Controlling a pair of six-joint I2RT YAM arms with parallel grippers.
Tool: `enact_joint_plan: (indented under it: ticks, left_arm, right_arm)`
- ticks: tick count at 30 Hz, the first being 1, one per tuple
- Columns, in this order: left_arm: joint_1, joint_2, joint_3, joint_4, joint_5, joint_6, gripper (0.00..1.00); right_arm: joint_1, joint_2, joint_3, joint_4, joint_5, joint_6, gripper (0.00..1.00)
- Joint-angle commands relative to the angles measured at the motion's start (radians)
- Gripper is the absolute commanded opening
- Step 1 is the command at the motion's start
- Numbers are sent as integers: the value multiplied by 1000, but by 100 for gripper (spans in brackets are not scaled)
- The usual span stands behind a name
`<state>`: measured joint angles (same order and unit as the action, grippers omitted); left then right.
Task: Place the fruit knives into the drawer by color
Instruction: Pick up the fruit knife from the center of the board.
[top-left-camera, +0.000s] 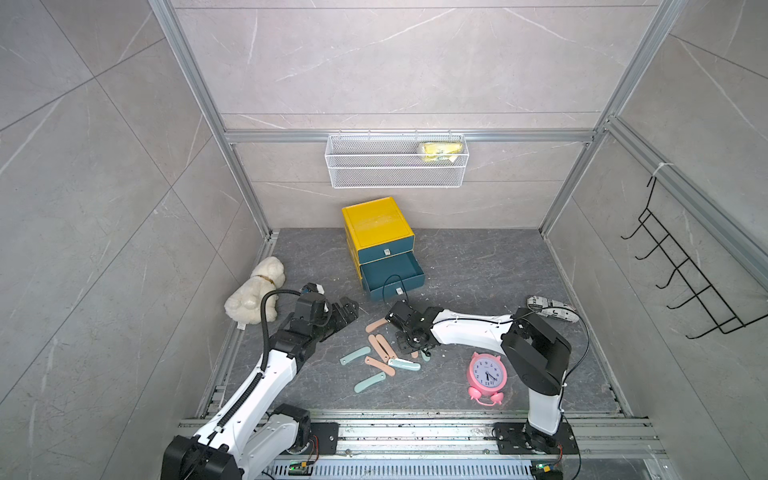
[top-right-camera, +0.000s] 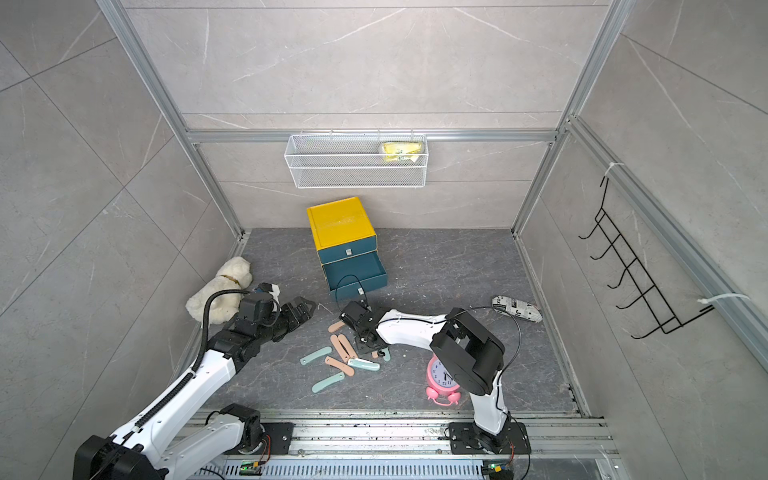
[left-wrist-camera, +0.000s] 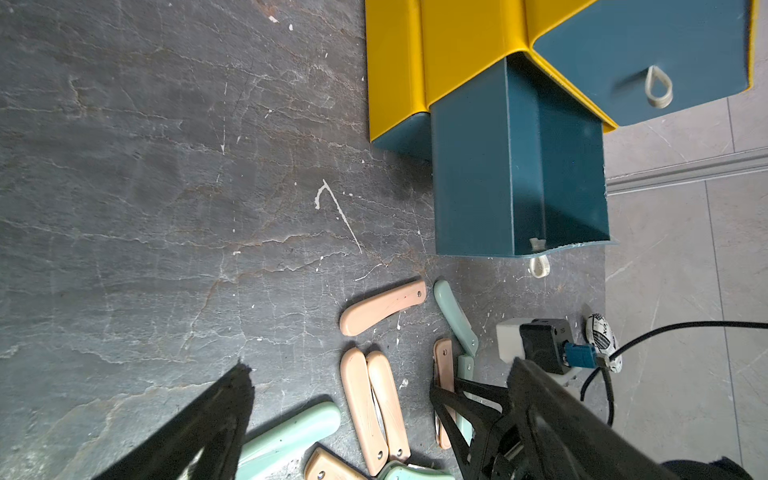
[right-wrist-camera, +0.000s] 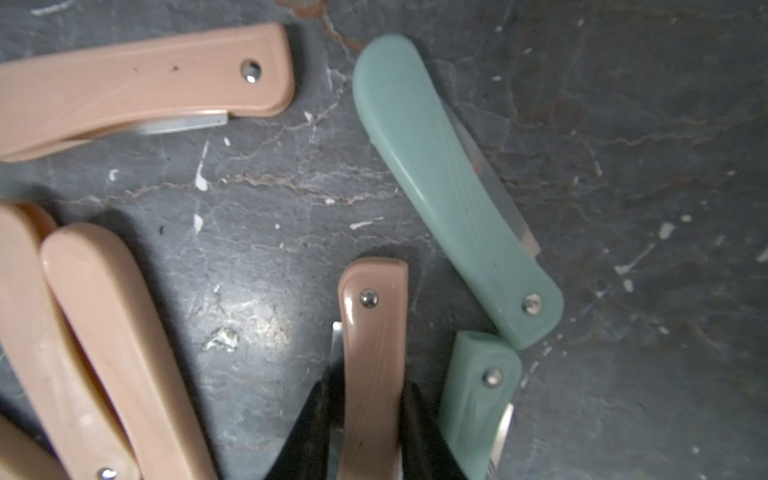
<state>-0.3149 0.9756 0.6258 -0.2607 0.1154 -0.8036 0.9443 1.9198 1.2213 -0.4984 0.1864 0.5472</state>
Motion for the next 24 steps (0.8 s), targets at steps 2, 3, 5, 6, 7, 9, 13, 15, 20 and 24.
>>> enact_joint_plan:
  ticks: [2,3,5,6,7,9,13,15,20,24]
  left_arm:
    - [-7,11,13,14,26,13,99]
    - [-10,13,11,14,27,16,99]
    - [-11,21,11,12,29,15,99]
    - [-11,24,11,13,30,15,99]
    - [-13,29,9,14,30,13,100]
    - [-13,39,10,16,33,12,99]
    - [-18,55,12,18,32,20,99]
    - [-18,60,11,18,30,23,99]
    - [-23,63,8,13,21,29,99]
    - [-28,70,9,11,18,32,99]
  right_arm:
    - [4,-78,-75,93,25,-31,21]
    - [4,-97,-85,114,24,-35,22]
    - [6,-140,-112,160,20,-39,22]
    - [5,-167,-134,189,16,-40,21]
    - [6,-194,-152,213,12,-41,22]
    - [5,-247,-187,263,1,-40,21]
    - [8,-360,-232,334,-8,-32,21]
    - [9,-407,-228,346,-14,-33,21]
    - [3,-472,-133,347,40,-67,21]
    - [-41,-403,-20,398,92,-84,22]
